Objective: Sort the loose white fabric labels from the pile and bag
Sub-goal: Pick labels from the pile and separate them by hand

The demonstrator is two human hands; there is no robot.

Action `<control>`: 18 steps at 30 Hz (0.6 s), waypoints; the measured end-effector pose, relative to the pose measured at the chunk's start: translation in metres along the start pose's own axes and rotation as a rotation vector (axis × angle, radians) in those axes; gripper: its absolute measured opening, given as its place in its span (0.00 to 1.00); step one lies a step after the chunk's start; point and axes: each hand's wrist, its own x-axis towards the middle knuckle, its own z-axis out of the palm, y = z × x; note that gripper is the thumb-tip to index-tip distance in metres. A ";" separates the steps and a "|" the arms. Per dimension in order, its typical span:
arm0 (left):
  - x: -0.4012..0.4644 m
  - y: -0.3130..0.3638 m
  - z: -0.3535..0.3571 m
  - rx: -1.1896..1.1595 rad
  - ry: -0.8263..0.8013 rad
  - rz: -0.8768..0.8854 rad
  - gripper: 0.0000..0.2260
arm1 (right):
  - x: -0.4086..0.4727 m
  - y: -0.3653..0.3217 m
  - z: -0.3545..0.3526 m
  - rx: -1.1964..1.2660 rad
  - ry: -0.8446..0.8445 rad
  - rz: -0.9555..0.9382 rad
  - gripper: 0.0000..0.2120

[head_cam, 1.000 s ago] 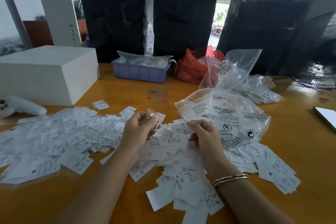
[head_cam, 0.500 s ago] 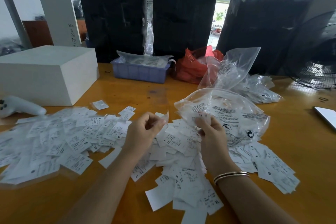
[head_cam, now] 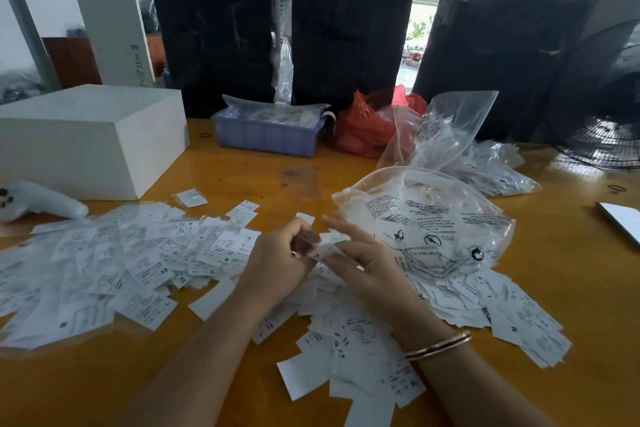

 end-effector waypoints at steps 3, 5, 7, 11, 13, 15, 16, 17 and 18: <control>0.002 0.000 0.001 -0.080 0.056 -0.034 0.08 | 0.000 0.008 0.000 0.037 0.067 0.068 0.08; 0.003 0.001 0.000 -0.295 0.105 -0.162 0.05 | 0.001 0.013 -0.001 0.117 0.134 0.108 0.11; 0.004 0.003 0.001 -0.496 0.084 -0.260 0.03 | 0.001 0.014 -0.001 0.267 0.164 0.176 0.11; 0.004 0.005 0.000 -0.497 0.070 -0.263 0.06 | 0.002 0.014 0.001 0.484 0.149 0.294 0.12; 0.004 0.004 -0.002 -0.376 0.109 -0.214 0.03 | 0.003 0.013 -0.004 0.547 0.214 0.315 0.13; 0.003 0.002 -0.004 -0.203 0.138 -0.088 0.06 | 0.004 0.014 -0.011 0.517 0.300 0.338 0.14; 0.002 0.002 -0.004 -0.094 0.143 0.003 0.06 | 0.005 0.014 -0.015 0.455 0.317 0.331 0.14; 0.002 0.003 -0.005 0.015 0.143 0.095 0.06 | 0.005 0.012 -0.017 0.388 0.323 0.304 0.12; 0.001 0.003 -0.005 0.107 0.143 0.167 0.05 | 0.004 0.010 -0.019 0.328 0.324 0.255 0.10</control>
